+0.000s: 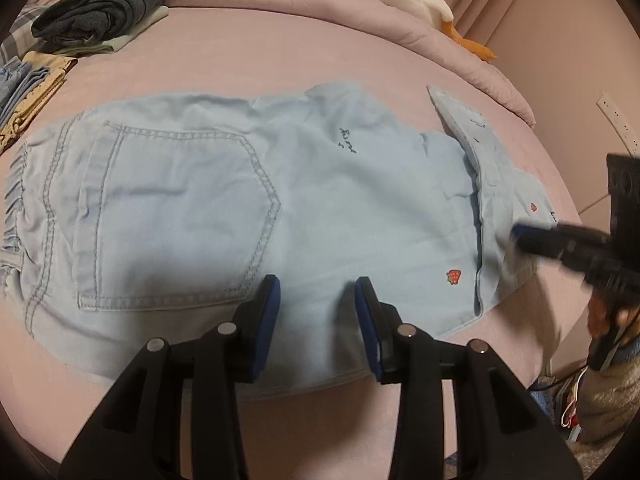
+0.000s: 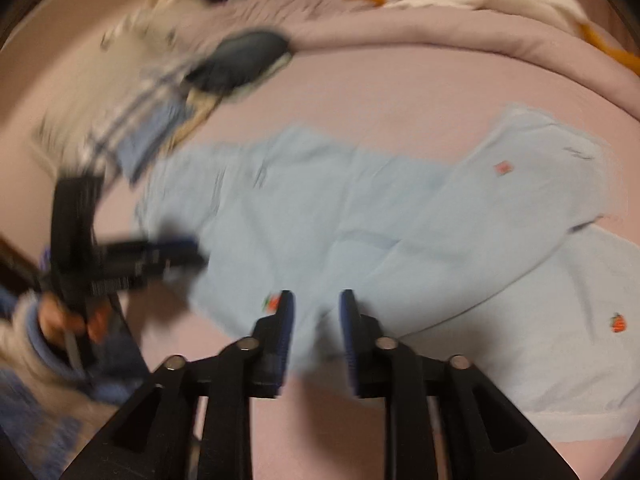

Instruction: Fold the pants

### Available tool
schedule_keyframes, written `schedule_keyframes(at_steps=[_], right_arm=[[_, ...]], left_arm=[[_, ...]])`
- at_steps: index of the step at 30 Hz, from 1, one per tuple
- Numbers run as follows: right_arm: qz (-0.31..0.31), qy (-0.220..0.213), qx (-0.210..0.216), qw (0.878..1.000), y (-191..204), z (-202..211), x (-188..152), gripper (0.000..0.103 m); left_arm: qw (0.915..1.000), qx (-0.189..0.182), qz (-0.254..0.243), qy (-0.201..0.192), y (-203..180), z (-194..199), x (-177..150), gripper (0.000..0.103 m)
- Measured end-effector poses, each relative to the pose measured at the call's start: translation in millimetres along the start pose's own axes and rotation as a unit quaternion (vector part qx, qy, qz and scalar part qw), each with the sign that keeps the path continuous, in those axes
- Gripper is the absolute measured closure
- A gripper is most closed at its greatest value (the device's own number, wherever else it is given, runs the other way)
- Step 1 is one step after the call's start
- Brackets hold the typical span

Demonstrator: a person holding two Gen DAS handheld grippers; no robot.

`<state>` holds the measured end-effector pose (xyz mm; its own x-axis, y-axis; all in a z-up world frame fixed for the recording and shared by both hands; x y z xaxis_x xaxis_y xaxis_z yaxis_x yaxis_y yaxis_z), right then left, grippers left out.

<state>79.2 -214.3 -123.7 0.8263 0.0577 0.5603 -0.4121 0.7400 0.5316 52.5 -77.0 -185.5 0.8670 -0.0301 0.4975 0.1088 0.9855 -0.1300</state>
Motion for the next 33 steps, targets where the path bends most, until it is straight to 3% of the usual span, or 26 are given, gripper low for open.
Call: schedule_keyframes(at_steps=[1, 2, 6, 9, 16, 23, 27, 32, 33], right_arm=[[-0.012, -0.015, -0.01, 1.0, -7.2, 5.8, 4.6, 0.058], [-0.026, -0.029, -0.023, 0.999, -17.0, 11.9, 10.0, 0.056], [-0.075, -0.054, -0.072, 0.993, -51.1, 26.6, 24.0, 0.055], [-0.11, -0.062, -0.106, 0.986, -78.3, 36.7, 32.2, 0.055], [-0.182, -0.096, -0.114, 0.972, -109.3, 47.8, 55.3, 0.055], [-0.209, -0.072, -0.103, 0.97, -125.9, 12.8, 86.7, 0.055], [-0.203, -0.034, -0.099, 0.974, -132.5, -15.6, 106.7, 0.055], [-0.189, 0.033, -0.144, 0.971, -147.5, -57.1, 113.8, 0.055], [-0.187, 0.043, -0.161, 0.968, -151.8, -61.1, 112.2, 0.061]], left_arm=[[1.0, -0.004, 0.0, -0.002, -3.6, 0.8, 3.6, 0.065], [1.0, -0.009, -0.002, -0.004, -7.1, 2.2, 6.3, 0.065], [0.9988, -0.041, -0.022, -0.013, -36.0, 3.4, 20.0, 0.065], [0.9952, -0.088, -0.042, -0.007, -65.8, -1.7, 28.5, 0.064], [0.9848, -0.166, -0.048, 0.018, -114.1, -19.6, 34.0, 0.064], [0.979, -0.18, -0.089, 0.032, -148.4, -27.0, 31.8, 0.06], [0.9741, -0.193, -0.11, 0.043, -165.7, -31.3, 26.8, 0.06], [0.9725, -0.175, -0.148, 0.041, -178.4, -37.9, 16.5, 0.062], [0.9731, -0.17, -0.151, 0.039, -179.5, -39.3, 16.1, 0.066]])
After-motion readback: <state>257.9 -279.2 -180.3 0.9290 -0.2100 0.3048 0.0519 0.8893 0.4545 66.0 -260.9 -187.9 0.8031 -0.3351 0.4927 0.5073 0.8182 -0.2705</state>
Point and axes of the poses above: each gripper's, at about its wrist camera, not at the fingertips, and z roughly against the way its jaws point, y to its left, x to its top, the point moved 7 cm from there along -z, roughly the way its jaws point, and after that the axes turned 12 degrees about x, right-handed, at the moved point
